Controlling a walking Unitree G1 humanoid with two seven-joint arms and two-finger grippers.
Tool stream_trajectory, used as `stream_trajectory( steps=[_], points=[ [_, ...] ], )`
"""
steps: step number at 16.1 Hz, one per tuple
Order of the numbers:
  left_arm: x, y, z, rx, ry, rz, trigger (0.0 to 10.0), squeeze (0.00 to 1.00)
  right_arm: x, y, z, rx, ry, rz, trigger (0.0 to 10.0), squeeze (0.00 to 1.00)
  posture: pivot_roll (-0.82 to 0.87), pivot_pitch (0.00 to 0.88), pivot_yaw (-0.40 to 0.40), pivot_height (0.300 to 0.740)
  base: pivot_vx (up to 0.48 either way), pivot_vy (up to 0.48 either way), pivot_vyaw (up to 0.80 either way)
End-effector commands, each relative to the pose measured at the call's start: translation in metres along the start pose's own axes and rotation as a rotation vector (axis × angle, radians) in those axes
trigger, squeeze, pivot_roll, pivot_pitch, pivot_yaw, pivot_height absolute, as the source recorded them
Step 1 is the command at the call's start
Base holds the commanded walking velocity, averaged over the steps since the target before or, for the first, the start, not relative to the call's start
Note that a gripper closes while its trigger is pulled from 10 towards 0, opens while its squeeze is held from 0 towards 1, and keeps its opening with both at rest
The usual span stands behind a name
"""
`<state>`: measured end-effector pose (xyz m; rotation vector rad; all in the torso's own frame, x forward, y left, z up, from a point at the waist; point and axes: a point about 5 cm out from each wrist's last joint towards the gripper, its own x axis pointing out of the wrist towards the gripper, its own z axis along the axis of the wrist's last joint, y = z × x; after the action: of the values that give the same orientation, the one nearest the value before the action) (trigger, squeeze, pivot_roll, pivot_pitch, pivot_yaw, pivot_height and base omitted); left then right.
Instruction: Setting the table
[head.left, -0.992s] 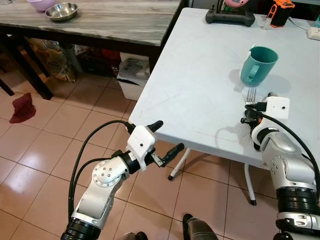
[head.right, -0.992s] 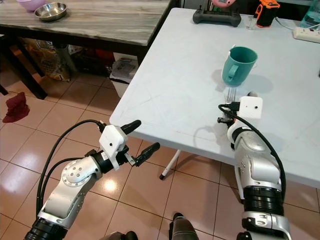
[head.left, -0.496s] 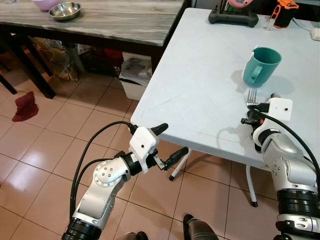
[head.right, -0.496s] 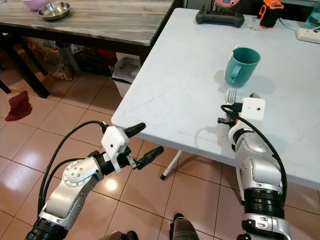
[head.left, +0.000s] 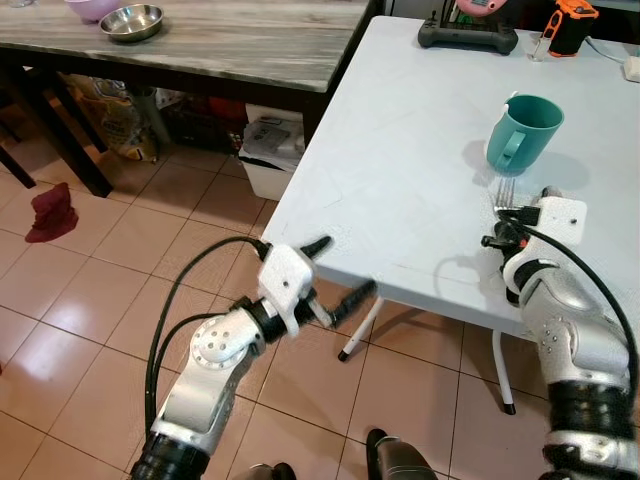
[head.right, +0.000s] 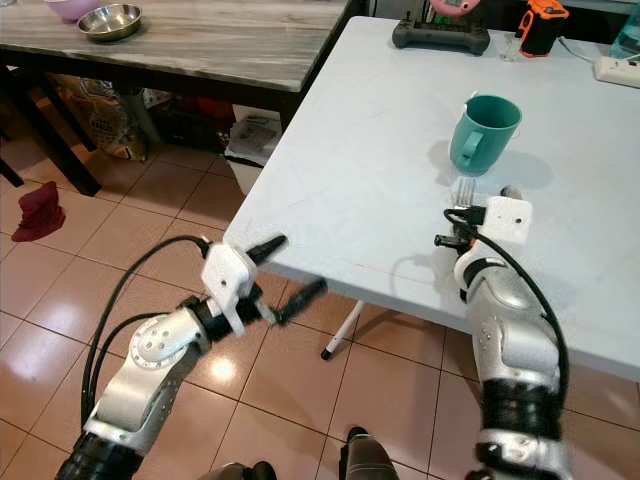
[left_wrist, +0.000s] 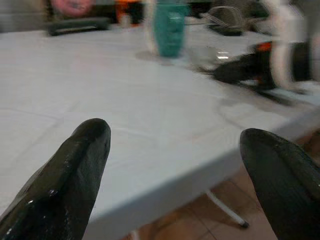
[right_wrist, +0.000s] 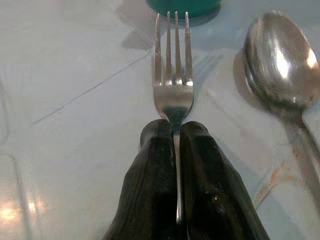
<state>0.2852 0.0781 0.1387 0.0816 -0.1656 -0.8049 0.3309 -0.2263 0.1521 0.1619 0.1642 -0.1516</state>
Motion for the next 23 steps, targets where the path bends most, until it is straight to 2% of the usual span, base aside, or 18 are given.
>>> stream_trajectory(
  steps=[1,2,3,4,7,9,12,14,20,23],
  points=[
    [-0.002,0.008,-0.002,0.02,0.011,0.075,10.0,0.0,-0.004,0.002,-0.01,0.035,0.032,0.0,0.0,0.0,-0.27,0.195,0.063,0.74,0.0,0.0,0.0],
    [-0.001,0.019,-0.002,-0.003,0.007,0.188,10.0,0.0,-0.009,0.007,-0.007,0.071,-0.018,-0.017,0.0,0.0,-0.27,0.192,0.063,0.74,0.0,0.0,0.0],
    [-0.002,0.026,-0.001,-0.025,-0.002,0.254,10.0,0.0,-0.013,0.009,-0.005,0.084,-0.056,-0.035,0.0,0.0,-0.27,0.191,0.064,0.74,0.0,0.0,0.0],
    [-0.004,0.033,-0.002,-0.064,-0.007,0.326,10.0,0.0,-0.019,0.014,-0.004,0.072,-0.1,-0.034,10.0,0.0,-0.27,0.187,0.067,0.74,0.0,0.0,0.0],
    [-0.006,0.04,-0.003,-0.141,-0.022,0.386,10.0,0.0,-0.029,0.025,-0.001,0.044,-0.178,-0.02,10.0,0.0,-0.27,0.176,0.074,0.74,0.0,0.0,0.0],
    [-0.003,0.042,-0.004,-0.133,-0.019,0.395,10.0,0.0,-0.029,0.025,0.0,0.049,-0.187,-0.035,10.0,0.0,-0.27,0.161,0.076,0.74,0.0,0.0,0.0],
    [0.002,0.044,-0.001,-0.142,-0.037,0.393,10.0,0.0,-0.027,0.026,0.006,0.021,-0.22,-0.039,10.0,0.0,-0.27,0.142,0.074,0.74,0.0,0.0,-0.52],
    [0.006,0.042,-0.002,-0.156,-0.041,0.387,10.0,0.0,-0.025,0.024,0.011,0.039,-0.243,-0.048,10.0,0.0,-0.27,0.133,0.072,0.74,0.0,0.0,-0.78],
    [0.008,0.036,-0.004,-0.167,-0.044,0.367,10.0,0.0,-0.024,0.02,0.015,0.047,-0.264,-0.062,10.0,0.0,-0.27,0.13,0.072,0.74,0.0,0.352,-0.71],
    [0.01,0.036,-0.004,-0.171,-0.045,0.364,10.0,0.0,-0.024,0.019,0.017,0.049,-0.274,-0.066,10.0,0.0,-0.27,0.136,0.074,0.74,0.0,0.389,0.0]
  ],
)
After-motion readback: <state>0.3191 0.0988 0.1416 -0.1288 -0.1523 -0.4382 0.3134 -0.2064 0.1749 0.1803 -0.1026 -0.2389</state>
